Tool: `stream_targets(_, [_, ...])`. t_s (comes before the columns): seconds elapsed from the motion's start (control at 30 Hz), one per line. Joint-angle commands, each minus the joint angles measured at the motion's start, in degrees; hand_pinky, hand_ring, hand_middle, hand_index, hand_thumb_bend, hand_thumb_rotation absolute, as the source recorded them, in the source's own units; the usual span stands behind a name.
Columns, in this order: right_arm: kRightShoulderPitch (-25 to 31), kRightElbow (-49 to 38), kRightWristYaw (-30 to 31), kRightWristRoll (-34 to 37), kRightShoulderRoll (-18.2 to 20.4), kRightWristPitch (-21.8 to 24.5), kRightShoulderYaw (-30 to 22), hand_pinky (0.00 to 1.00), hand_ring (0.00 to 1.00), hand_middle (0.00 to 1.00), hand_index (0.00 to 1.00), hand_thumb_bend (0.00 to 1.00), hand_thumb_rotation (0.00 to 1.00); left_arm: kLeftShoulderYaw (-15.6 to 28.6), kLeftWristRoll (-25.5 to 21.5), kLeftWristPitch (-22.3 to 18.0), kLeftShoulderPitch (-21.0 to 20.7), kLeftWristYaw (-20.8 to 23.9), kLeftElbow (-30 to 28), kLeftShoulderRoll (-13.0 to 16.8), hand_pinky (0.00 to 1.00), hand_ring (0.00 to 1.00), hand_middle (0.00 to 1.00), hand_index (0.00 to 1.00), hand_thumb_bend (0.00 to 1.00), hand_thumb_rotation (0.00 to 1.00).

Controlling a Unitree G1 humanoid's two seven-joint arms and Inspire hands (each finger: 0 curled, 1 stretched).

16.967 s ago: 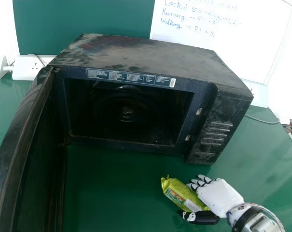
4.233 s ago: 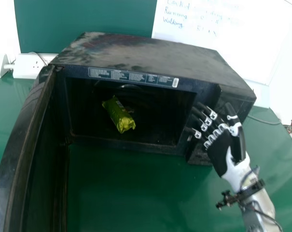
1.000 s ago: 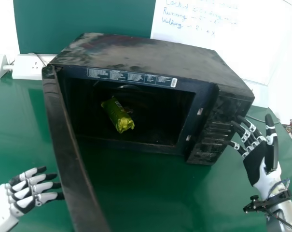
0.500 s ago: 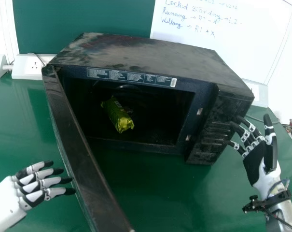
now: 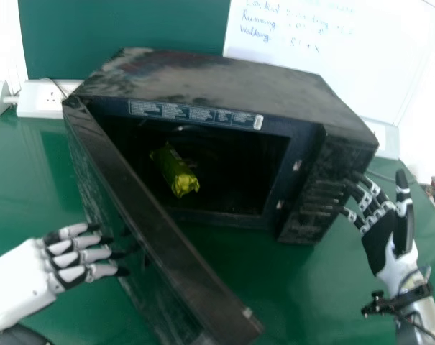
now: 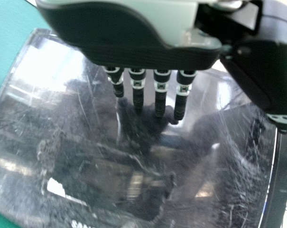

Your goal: Put biscuit inside oven

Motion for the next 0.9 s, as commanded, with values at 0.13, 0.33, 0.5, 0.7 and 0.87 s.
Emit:
stream_targets(0.13, [0.18, 0.10, 0.38, -0.51, 0.41, -0.85, 0.46, 0.61, 0.76, 0.82, 0.84, 0.96, 1.00, -4.27, 1.51, 0.58, -5.43, 0.02, 3.30, 0.64, 0.86, 0.83, 0.88, 0.85, 0.98, 1.00])
stream_targets(0.33, [0.22, 0.06, 0.50, -0.93, 0.35, -1.25, 0.66, 0.63, 0.79, 0.85, 0.86, 0.97, 1.00, -8.66, -1.29, 2.91, -8.51, -0.93, 5.77, 2.44, 0.87, 0.83, 0.89, 0.85, 0.98, 1.00])
stream_targets(0.5, [0.46, -0.04, 0.56, -1.15, 0.66, -1.59, 0.69, 0.68, 0.82, 0.87, 0.87, 0.93, 1.00, -11.96, -4.41, 6.77, -10.31, -2.70, 7.22, 4.06, 0.87, 0.83, 0.89, 0.85, 0.97, 1.00])
stream_targets(0.7, [0.75, -0.27, 0.66, -1.23, 0.37, -1.46, 0.55, 0.67, 0.82, 0.88, 0.89, 0.90, 1.00, -14.57, -3.75, 7.48, -14.96, -2.94, 10.11, 4.00, 0.87, 0.83, 0.89, 0.85, 0.97, 1.00])
stream_targets(0.87, [0.66, -0.20, 0.41, -1.39, 0.43, -1.38, 0.66, 0.67, 0.82, 0.88, 0.90, 0.87, 1.00, -16.55, -3.60, 6.92, -18.94, -3.61, 12.76, 4.58, 0.85, 0.82, 0.87, 0.84, 0.97, 1.00])
